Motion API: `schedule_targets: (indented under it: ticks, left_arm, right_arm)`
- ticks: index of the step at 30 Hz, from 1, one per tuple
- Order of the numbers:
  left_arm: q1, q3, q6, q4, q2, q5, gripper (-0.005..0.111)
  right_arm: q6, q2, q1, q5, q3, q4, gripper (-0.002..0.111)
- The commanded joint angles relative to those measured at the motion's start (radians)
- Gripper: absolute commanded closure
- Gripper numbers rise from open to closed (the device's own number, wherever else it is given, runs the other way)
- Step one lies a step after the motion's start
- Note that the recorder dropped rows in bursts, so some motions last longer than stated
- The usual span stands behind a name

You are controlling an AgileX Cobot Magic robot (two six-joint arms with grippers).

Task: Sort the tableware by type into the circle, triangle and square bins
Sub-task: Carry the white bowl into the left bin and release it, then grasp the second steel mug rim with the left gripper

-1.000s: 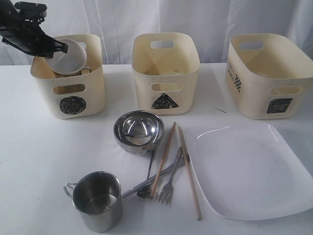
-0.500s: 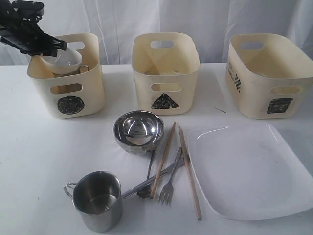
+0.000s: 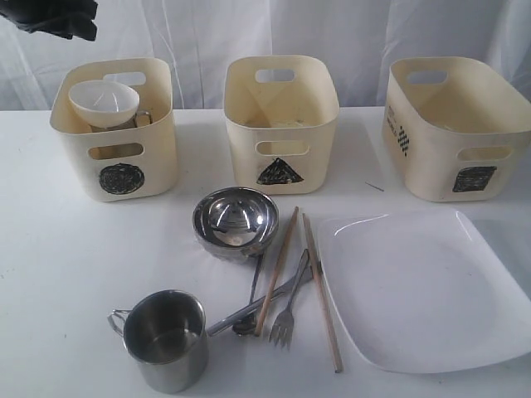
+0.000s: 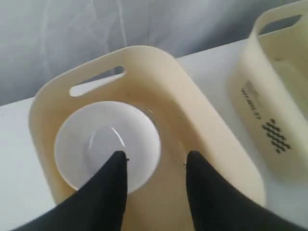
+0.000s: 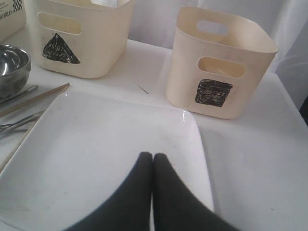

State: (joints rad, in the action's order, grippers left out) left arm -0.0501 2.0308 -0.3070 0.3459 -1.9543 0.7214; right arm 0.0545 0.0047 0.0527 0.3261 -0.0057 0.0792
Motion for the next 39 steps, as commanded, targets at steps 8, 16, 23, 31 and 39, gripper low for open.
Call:
schedule_targets:
  ticks: [8, 16, 23, 31, 39]
  left_arm:
    - [-0.053, -0.444, -0.2, 0.126, 0.333, 0.299, 0.066]
    - [-0.196, -0.699, -0.229, 0.136, 0.391, 0.264, 0.057]
    - [-0.263, -0.782, -0.247, 0.132, 0.391, 0.293, 0.045]
    - [-0.413, -0.814, -0.323, -0.039, 0.391, 0.274, 0.045]
    - [-0.47, -0.814, -0.32, -0.119, 0.366, 0.236, 0.045]
  right_arm:
    - [-0.006, -0.005, -0.002, -0.01, 0.006, -0.003, 0.108]
    - [-0.006, -0.005, -0.002, -0.01, 0.006, -0.003, 0.108]
    - [-0.006, -0.005, -0.002, -0.01, 0.006, -0.003, 0.108]
    - [-0.006, -0.005, -0.002, -0.01, 0.006, -0.003, 0.108]
    - [-0.006, -0.005, -0.002, -0.01, 0.006, -0.003, 0.108]
